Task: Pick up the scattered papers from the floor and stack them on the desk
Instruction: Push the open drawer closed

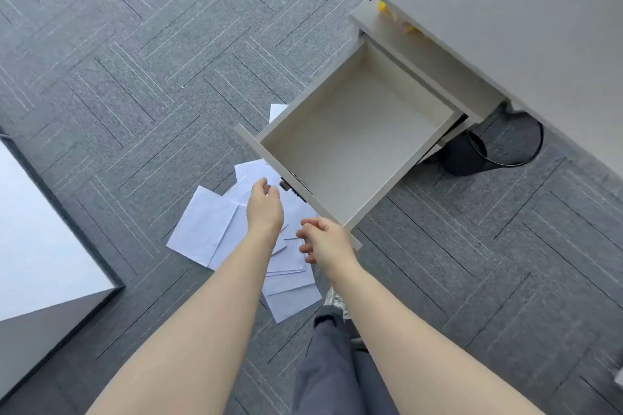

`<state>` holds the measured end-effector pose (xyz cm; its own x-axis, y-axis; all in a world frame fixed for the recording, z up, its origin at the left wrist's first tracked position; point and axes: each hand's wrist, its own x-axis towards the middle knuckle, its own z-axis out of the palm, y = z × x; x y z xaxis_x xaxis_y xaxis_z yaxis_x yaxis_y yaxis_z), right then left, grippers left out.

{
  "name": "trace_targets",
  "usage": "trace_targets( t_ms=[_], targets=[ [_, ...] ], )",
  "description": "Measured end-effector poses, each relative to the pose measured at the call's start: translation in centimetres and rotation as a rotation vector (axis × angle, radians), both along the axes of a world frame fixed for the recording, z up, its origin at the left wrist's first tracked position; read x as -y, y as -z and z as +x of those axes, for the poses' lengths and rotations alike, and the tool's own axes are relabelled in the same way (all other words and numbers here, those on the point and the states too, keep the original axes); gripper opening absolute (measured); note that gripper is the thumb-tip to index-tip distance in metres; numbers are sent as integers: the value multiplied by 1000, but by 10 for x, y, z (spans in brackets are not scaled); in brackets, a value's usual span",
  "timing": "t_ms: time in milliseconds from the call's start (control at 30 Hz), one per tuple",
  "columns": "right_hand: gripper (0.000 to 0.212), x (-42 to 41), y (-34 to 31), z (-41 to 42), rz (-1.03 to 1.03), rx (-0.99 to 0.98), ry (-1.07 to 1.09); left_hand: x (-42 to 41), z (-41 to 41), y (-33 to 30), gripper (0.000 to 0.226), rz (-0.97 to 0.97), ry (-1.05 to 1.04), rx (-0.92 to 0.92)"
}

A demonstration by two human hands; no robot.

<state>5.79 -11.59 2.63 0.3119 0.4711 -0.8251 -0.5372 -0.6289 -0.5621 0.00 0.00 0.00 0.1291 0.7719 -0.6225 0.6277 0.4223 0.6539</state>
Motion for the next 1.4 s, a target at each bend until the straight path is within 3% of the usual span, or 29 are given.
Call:
trace_targets(
  t_ms=[200,800,1033,1400],
  targets=[
    [23,-1,23,-17,-94,-178,44,-3,6,23,45,-158,-95,64],
    [35,-12,63,-7,-165,-327,434,-6,24,48,22,-131,-182,202],
    [13,-15,68,11,-180,-312,586,-10,40,43,21,-151,-160,250],
    [12,-20,62,68,-168,-293,636,-11,94,39,32,-181,-153,298]
  ],
)
